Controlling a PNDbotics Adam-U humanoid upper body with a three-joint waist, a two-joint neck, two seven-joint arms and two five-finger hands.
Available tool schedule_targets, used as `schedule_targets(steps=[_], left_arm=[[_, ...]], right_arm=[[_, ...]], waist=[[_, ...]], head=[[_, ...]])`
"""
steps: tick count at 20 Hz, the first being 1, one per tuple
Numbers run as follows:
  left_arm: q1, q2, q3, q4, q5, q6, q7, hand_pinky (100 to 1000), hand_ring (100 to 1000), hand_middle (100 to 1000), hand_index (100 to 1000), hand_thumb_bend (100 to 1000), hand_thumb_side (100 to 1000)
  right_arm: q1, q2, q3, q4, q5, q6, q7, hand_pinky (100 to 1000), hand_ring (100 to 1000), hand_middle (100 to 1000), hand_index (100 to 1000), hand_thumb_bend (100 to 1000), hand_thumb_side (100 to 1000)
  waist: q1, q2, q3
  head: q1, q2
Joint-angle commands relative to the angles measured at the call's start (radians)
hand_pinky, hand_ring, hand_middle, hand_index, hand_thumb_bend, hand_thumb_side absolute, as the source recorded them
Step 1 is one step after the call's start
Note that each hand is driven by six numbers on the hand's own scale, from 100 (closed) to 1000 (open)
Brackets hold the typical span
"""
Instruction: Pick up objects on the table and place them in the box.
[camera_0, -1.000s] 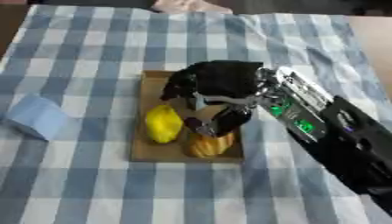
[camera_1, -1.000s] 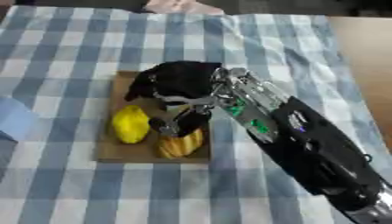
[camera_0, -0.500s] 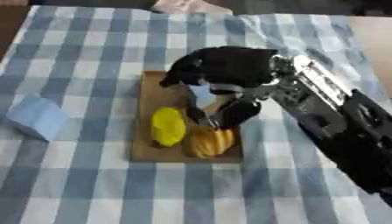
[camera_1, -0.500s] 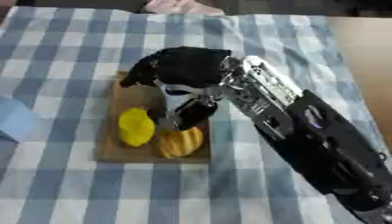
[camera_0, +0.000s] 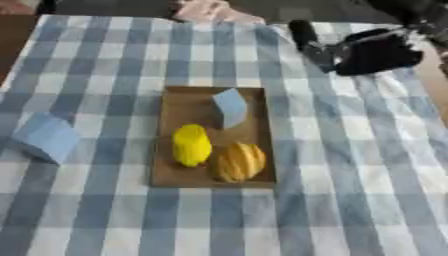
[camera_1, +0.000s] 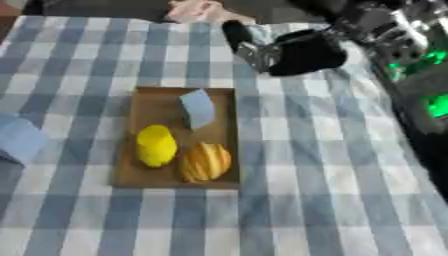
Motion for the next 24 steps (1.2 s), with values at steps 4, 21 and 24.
schedule_targets(steps=[4, 21, 24], left_arm=[[-0.072, 0.179, -0.018, -0.02, -0.169, 0.007, -0.04, 869, 818, 797, 871, 100, 581], [-0.299, 0.529, -0.138, 0.307, -0.592, -0.086, -0.731, 983, 943, 866, 954, 573, 589], [-0.299, 0.537, -0.144, 0.369, -0.633, -0.106, -0.771, 991, 951, 869, 954, 626, 571]], right_arm=[[0.11, -0.174, -0.131, -0.041, -0.111, -0.006, -0.164, 834, 745, 687, 859, 100, 372], [0.294, -0.266, -0.225, -0.041, -0.085, 0.014, -0.359, 831, 718, 656, 842, 100, 402], [0.296, -0.261, -0.224, -0.041, -0.084, 0.021, -0.357, 832, 714, 652, 841, 100, 406]], waist=[[0.013, -0.028, -0.023], [0.043, -0.035, -0.066], [0.046, -0.033, -0.065]], head=[[0.015, 0.015], [0.051, 0.047], [0.052, 0.047]])
